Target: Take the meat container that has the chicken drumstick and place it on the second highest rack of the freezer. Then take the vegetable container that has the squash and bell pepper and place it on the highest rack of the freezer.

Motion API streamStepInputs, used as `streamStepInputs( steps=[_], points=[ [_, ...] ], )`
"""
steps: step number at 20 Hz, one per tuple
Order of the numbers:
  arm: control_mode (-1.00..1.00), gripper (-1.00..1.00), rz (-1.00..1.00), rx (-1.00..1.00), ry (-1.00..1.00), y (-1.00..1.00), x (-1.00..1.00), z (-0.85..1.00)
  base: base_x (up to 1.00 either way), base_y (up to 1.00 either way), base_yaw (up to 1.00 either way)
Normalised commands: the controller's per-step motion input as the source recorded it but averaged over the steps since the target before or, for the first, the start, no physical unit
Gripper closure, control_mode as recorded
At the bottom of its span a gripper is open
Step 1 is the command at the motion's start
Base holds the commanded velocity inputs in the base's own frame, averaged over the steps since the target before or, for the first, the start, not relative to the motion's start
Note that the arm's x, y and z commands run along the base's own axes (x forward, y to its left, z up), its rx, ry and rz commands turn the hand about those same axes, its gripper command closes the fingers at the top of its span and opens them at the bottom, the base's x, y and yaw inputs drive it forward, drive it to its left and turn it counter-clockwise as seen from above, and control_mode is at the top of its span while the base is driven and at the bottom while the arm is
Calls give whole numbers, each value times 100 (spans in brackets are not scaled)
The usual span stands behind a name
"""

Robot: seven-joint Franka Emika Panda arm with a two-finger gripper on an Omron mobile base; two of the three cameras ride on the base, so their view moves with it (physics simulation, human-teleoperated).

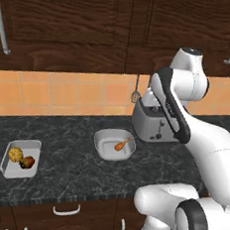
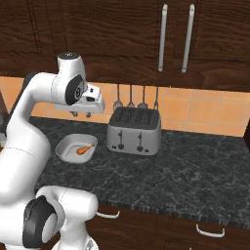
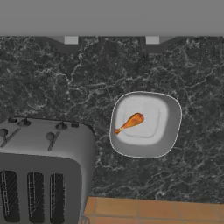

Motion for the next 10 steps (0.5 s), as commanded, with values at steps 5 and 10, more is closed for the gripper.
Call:
streamStepInputs(
  steps=[5, 10],
  points=[
    [-100, -100, -1, 5, 0, 1, -56, -6, 0, 0, 0],
    [-100, -100, -29, 14, -5, 4, -66, -56, 0, 0, 0]
  ],
)
